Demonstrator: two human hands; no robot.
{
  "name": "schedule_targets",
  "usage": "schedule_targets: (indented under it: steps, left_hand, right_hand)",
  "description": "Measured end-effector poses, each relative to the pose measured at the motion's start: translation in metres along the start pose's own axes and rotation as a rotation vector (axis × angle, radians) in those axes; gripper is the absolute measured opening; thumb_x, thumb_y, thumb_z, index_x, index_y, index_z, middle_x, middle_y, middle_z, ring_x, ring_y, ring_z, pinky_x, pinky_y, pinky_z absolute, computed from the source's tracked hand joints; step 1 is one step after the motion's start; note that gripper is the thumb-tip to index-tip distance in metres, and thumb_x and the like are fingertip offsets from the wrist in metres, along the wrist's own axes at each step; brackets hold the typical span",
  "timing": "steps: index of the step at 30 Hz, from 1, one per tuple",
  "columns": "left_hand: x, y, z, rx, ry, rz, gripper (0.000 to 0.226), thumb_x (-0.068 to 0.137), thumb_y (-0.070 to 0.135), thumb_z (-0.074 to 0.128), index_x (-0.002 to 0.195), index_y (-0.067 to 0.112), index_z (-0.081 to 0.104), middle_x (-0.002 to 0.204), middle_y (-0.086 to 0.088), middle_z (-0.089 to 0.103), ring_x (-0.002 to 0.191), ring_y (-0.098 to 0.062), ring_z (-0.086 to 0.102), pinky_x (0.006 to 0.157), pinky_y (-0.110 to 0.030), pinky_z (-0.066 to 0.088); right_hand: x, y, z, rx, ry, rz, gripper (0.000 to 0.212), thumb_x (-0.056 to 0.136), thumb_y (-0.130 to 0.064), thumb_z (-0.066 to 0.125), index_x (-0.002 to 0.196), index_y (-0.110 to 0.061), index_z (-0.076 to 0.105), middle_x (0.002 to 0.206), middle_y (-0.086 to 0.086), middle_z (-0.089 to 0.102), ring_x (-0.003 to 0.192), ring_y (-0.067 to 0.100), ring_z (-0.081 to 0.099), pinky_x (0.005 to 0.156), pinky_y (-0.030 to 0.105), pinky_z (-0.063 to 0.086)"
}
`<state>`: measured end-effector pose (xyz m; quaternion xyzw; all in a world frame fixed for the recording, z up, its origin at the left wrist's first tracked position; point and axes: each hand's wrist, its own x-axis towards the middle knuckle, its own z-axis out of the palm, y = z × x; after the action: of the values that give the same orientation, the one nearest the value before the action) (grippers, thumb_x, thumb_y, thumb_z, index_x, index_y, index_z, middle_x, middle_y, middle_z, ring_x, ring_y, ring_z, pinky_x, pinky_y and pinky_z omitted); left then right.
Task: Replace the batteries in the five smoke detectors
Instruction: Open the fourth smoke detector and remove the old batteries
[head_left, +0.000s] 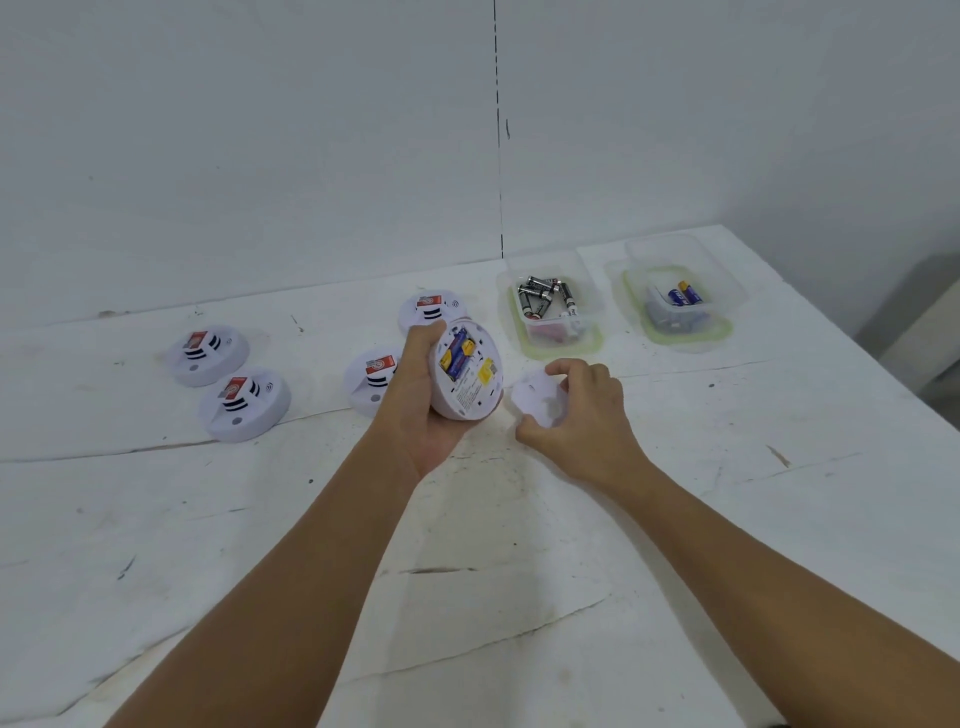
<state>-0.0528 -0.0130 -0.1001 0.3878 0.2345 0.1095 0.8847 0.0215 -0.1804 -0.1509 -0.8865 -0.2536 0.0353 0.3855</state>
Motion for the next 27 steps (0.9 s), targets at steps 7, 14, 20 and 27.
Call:
schedule_targets:
  steps: [7,14,20,27]
  left_hand:
    - [0.000,0.000,-0.005,-0.049,-0.067,-0.031,0.039,0.094,0.042,0.052,0.114,0.017,0.075,0.111,-0.009,0.072,0.111,-0.036,0.060,0.105,-0.049,0.048]
    - [-0.002,-0.008,-0.012,-0.050,-0.090,-0.024,0.041,0.092,0.042,0.053,0.117,0.016,0.072,0.116,-0.009,0.068,0.111,-0.036,0.059,0.105,-0.048,0.048]
    - [-0.010,-0.013,-0.001,0.032,-0.073,-0.056,0.029,0.095,0.039,0.059,0.111,0.018,0.071,0.095,-0.004,0.070,0.081,-0.020,0.067,0.069,-0.032,0.056]
    - [-0.012,-0.015,0.003,0.036,-0.093,-0.038,0.015,0.089,0.031,0.061,0.091,0.018,0.070,0.085,-0.002,0.064,0.080,-0.019,0.064,0.067,-0.030,0.053]
  right_hand:
    - [-0.009,0.004,0.009,-0.173,-0.011,-0.076,0.072,0.078,-0.054,0.057,0.142,-0.023,0.048,0.123,-0.001,0.040,0.109,0.019,0.031,0.097,0.035,0.035]
    - [-0.012,-0.003,0.007,0.124,0.178,-0.187,0.034,0.091,-0.039,0.056,0.119,-0.020,0.062,0.114,-0.009,0.054,0.105,0.016,0.046,0.091,0.034,0.043]
    - [-0.019,-0.045,0.005,0.415,0.142,-0.202,0.013,0.098,-0.025,0.070,0.111,-0.023,0.066,0.100,-0.009,0.064,0.089,0.008,0.059,0.076,0.017,0.046]
    - [-0.018,-0.062,0.006,0.585,0.059,-0.114,0.015,0.095,-0.019,0.075,0.109,-0.021,0.069,0.101,0.001,0.066,0.080,0.003,0.059,0.078,0.023,0.052]
